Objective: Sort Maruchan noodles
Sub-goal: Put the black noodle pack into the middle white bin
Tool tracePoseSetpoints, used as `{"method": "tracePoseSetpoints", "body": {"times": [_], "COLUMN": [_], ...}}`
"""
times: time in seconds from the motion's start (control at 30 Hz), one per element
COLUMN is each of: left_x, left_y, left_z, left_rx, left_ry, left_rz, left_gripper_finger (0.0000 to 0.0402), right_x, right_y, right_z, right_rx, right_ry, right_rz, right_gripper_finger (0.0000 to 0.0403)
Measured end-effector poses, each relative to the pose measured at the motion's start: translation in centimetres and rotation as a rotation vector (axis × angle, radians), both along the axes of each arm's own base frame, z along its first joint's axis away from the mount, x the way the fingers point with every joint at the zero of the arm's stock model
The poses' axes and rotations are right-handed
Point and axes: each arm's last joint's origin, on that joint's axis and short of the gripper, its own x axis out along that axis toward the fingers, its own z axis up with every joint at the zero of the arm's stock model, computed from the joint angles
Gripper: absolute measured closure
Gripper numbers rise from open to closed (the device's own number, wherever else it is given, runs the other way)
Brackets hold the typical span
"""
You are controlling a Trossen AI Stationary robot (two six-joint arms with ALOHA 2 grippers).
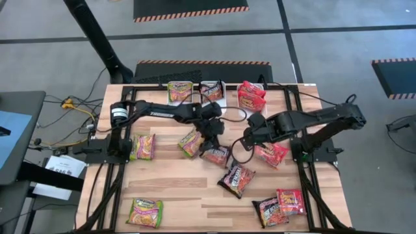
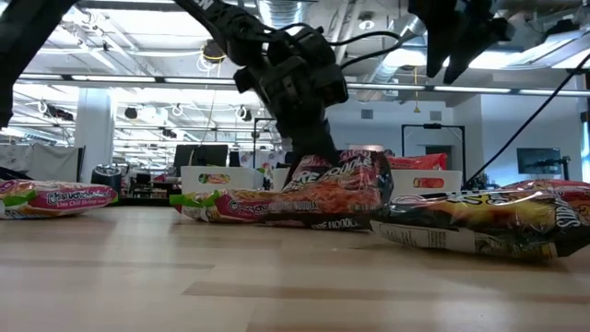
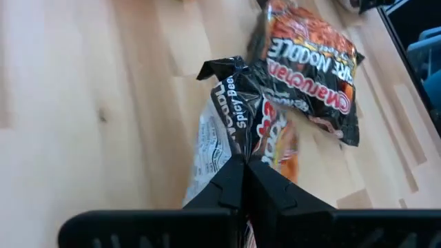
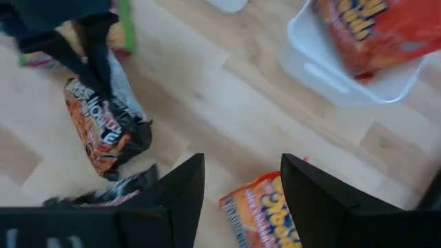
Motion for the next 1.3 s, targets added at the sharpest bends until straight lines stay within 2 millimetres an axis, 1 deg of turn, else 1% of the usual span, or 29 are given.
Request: {"method": "tracePoseSetpoints", "body": {"times": [0.17, 0.43, 0.6, 0.73, 0.87, 0.93, 1.03, 1.17, 1.3], "left_x": [0.2, 0.3, 0.5, 0.4, -0.3, -0.7, -1.8, -3.0, -3.7], "left_y": [1.6, 4.1, 5.4, 6.8, 8.6, 9.8, 12.0, 14.3, 15.2], "left_z": [1.4, 4.1, 6.6, 9.0, 11.1, 12.3, 13.4, 14.4, 14.5], "left_rx": [0.019, 0.056, 0.134, 0.197, 0.269, 0.311, 0.326, 0.308, 0.28], "left_ry": [-0.015, -0.038, -0.056, -0.085, -0.087, -0.103, -0.099, -0.11, -0.086], "left_rz": [0.025, 0.064, 0.099, 0.131, 0.178, 0.219, 0.278, 0.366, 0.411], "left_gripper_finger": [0.0401, 0.0401, 0.0401, 0.0401, 0.0401, 0.0401, 0.0401, 0.0401, 0.0401], "right_x": [-0.4, -1.7, -2.7, -3.1, -3.5, -3.6, -3.8, -3.9, -3.9], "right_y": [-0.7, -1.5, -2.0, -2.5, -2.9, -3.2, -3.4, -3.6, -3.7], "right_z": [0.6, 2.0, 2.8, 3.3, 3.5, 3.6, 3.7, 3.8, 3.8], "right_rx": [-0.046, -0.083, -0.113, -0.127, -0.144, -0.155, -0.165, -0.177, -0.19], "right_ry": [-0.021, -0.069, -0.091, -0.1, -0.094, -0.087, -0.076, -0.059, -0.04], "right_rz": [0.004, 0.001, 0.017, 0.035, 0.057, 0.071, 0.087, 0.107, 0.145], "right_gripper_finger": [0.019, 0.0208, 0.0217, 0.0221, 0.0223, 0.0223, 0.0223, 0.0223, 0.0223]}}
